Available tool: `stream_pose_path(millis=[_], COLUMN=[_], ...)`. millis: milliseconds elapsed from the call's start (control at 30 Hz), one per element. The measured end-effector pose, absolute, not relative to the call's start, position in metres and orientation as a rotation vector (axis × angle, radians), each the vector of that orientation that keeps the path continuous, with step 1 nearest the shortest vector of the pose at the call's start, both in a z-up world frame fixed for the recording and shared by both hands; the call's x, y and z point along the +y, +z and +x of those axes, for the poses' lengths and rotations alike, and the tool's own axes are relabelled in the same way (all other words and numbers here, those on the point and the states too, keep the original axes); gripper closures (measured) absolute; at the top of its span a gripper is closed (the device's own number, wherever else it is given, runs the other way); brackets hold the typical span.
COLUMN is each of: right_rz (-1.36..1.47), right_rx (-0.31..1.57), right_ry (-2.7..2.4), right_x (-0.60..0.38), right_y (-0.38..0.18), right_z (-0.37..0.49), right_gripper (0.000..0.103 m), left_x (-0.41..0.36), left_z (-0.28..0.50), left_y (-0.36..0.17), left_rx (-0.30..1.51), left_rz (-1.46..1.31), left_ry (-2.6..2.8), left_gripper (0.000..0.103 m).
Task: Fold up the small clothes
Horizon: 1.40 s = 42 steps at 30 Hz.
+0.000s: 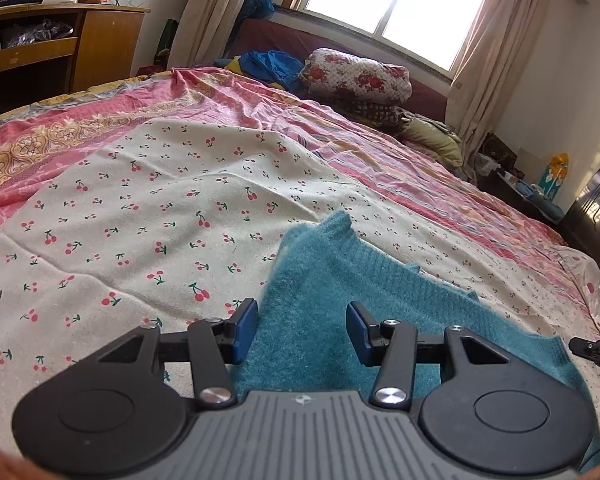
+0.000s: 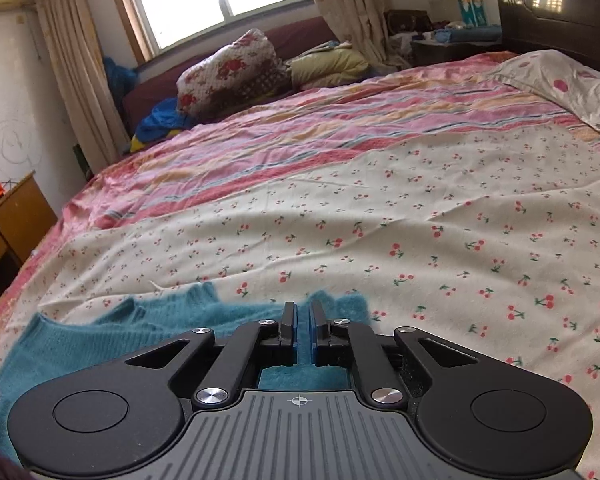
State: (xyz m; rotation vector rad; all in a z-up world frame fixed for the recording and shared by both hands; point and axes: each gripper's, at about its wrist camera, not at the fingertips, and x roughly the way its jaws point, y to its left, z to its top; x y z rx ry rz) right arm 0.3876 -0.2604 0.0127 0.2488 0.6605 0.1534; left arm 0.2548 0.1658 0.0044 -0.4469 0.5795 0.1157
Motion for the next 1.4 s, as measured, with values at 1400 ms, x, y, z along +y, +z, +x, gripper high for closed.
stream_pose_path(millis=[1400], right_rz=[0.181], right_rx=[0.695], right_ry=[0.092], right_x=[-0.26], right_y=[-0.006], right_z=[0.398], right_gripper=[0.095], left_x=[0.155], left_z=[0.228], left_y=[-0.01], left_rx=[0.602], left_rz=[-0.437], left_ry=[0.16], left_gripper=[0.047])
